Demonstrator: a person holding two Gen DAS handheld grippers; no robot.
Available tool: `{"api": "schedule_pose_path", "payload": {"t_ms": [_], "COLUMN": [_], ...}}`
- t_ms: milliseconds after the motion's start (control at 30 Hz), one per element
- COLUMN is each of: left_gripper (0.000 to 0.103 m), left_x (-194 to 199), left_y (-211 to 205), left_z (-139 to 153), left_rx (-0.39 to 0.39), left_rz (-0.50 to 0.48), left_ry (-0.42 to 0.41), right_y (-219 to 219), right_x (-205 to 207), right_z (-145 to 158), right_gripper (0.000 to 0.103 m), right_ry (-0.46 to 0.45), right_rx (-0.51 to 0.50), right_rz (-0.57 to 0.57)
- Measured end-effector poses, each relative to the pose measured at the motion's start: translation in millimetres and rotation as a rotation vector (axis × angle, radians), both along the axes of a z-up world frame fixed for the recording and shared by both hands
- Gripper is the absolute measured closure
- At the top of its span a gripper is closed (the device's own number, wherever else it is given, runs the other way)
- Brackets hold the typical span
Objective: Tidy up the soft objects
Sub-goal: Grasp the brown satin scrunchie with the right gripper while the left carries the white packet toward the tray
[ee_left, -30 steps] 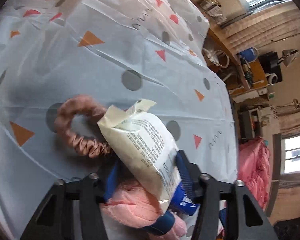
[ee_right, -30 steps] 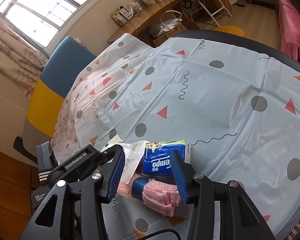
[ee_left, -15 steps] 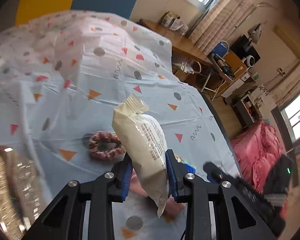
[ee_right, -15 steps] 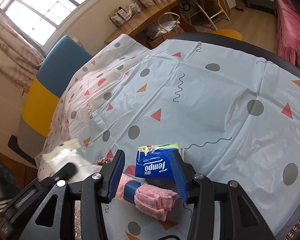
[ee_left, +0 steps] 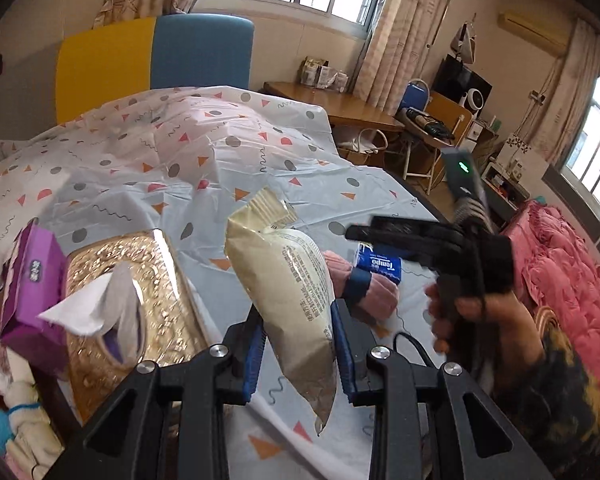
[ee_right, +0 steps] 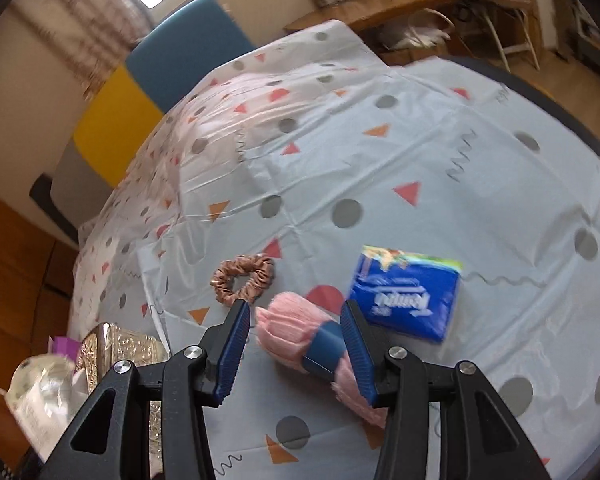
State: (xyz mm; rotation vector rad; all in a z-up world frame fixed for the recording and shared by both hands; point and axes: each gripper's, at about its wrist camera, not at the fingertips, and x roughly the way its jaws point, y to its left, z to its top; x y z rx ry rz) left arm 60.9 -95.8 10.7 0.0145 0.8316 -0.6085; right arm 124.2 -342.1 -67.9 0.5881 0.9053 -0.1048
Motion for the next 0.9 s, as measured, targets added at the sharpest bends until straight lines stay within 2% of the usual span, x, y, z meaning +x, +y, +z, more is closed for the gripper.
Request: {"api": "schedule_pose_path", "payload": {"t_ms": [67,133,267,333,400,500,667,700,733,767,800,833,900], "left_gripper": [0.071,0.071,0.071,0.071,0.071,0.071,0.071,0.071,0.071,0.071,0.071,0.071,0.071], "left_x": [-9,-17,-28,-31,-34,-37,-40,-40,-40,-41,-42,-42,-43], "left_y": [5,12,24,30,35,41,45,46,47,48,48,50,53], "left_z": [2,4,6,7,8,9,11,10,10,9,9,9,10], "left_rx": [0.003,0.008,-0.003,-0.012,-0.02,-0.032,-0.051,-0.056,-0.061,-0.063,-0.064,-0.066,-0.068], "left_rz": [-0.014,-0.021,-0.035,-0.031,-0.028,-0.026,-0.019,-0.019,-0.018,-0.015,-0.011,-0.007,0.003], "left_ry": [-0.015,-0.022,-0.023,-0.023,-0.02,-0.019,-0.017,-0.013,-0.011,-0.013,-0.013,-0.012,-0.017], "right_y": [18,39,83,100,111,110,102,101,101,103,106,111,125], "right_x": [17,40,80,95,105,121,138,138,137,136,134,131,123], "right_z": [10,11,-7,-22,-33,-44,-62,-62,-62,-60,-59,-59,-59], "right_gripper": [0.05,0.037,0.032,0.027,0.027,0.027,0.027,0.034,0.054,0.063,0.08,0.086,0.088], "right_ry": [-0.023,-0.023,0.069,0.137,0.172,0.204,0.265,0.257,0.247,0.239,0.241,0.248,0.254], "right_rx": [-0.092,-0.189,-0.444,-0.522,-0.592,-0.634,-0.559,-0.523,-0.491,-0.486,-0.496,-0.499,-0.51], "right_rz": [0.091,0.215,0.452,0.56,0.616,0.606,0.597,0.591,0.596,0.594,0.591,0.595,0.628]}}
